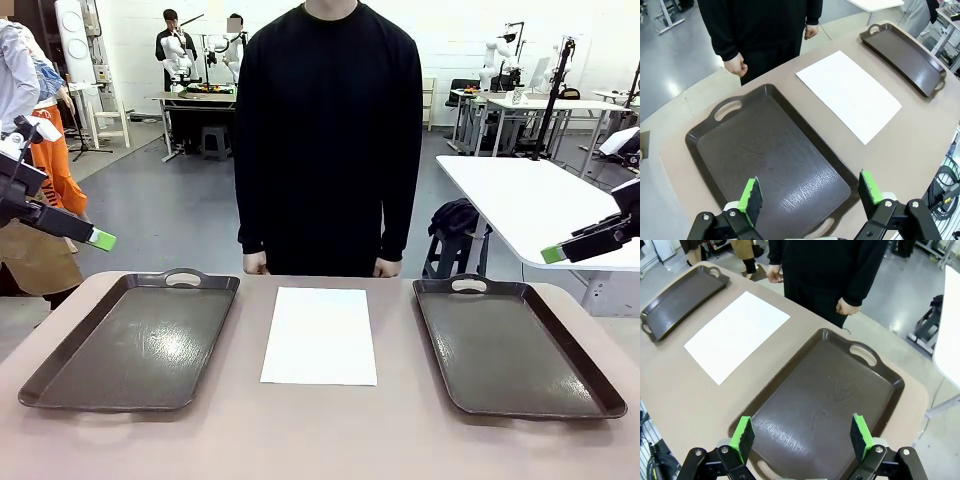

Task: Sort the A4 documents.
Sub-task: Receive the A4 Paper.

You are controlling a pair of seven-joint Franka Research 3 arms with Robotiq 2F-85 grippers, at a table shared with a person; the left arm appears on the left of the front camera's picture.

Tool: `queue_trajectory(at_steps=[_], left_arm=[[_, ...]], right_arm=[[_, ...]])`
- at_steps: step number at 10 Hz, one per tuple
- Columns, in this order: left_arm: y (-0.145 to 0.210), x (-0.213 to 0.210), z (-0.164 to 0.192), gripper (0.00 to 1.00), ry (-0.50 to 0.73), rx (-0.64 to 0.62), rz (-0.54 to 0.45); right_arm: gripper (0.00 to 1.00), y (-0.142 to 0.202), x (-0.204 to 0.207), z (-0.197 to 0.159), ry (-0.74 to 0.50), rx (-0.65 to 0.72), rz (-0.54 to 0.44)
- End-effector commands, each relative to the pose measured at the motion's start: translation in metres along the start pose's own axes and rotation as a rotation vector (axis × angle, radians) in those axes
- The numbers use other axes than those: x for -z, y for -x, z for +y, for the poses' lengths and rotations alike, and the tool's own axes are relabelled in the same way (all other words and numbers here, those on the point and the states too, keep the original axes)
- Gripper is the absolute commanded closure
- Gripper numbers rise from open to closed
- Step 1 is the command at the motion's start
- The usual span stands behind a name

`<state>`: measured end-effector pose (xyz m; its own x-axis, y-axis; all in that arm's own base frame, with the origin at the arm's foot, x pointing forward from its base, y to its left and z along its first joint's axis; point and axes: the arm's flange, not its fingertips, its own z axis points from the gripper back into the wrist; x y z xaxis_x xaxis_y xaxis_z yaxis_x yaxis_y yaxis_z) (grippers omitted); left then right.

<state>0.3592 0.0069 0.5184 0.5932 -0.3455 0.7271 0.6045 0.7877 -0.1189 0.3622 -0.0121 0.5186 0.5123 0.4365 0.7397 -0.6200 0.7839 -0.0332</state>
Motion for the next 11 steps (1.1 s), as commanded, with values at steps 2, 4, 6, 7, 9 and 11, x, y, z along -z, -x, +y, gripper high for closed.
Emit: queue_trajectory(at_steps=[2,4,6,7,9,11], left_arm=[[0.0,0.0,0.0,0.0,0.0,0.0,0.0],[0.0,0.0,0.0,0.0,0.0,0.0,0.0],[0.0,0.0,0.0,0.0,0.0,0.0,0.0],[0.0,0.0,0.0,0.0,0.0,0.0,0.0],[0.0,0.0,0.0,0.0,0.0,0.0,0.0],[0.0,0.0,0.0,0.0,0.0,0.0,0.0]], right_arm=[[0.0,0.0,0.0,0.0,0.0,0.0,0.0],[0.0,0.0,0.0,0.0,0.0,0.0,0.0],[0.0,0.0,0.0,0.0,0.0,0.0,0.0],[0.0,0.0,0.0,0.0,0.0,0.0,0.0],[0.0,0.0,0.0,0.0,0.0,0.0,0.0],[0.0,0.0,0.0,0.0,0.0,0.0,0.0]])
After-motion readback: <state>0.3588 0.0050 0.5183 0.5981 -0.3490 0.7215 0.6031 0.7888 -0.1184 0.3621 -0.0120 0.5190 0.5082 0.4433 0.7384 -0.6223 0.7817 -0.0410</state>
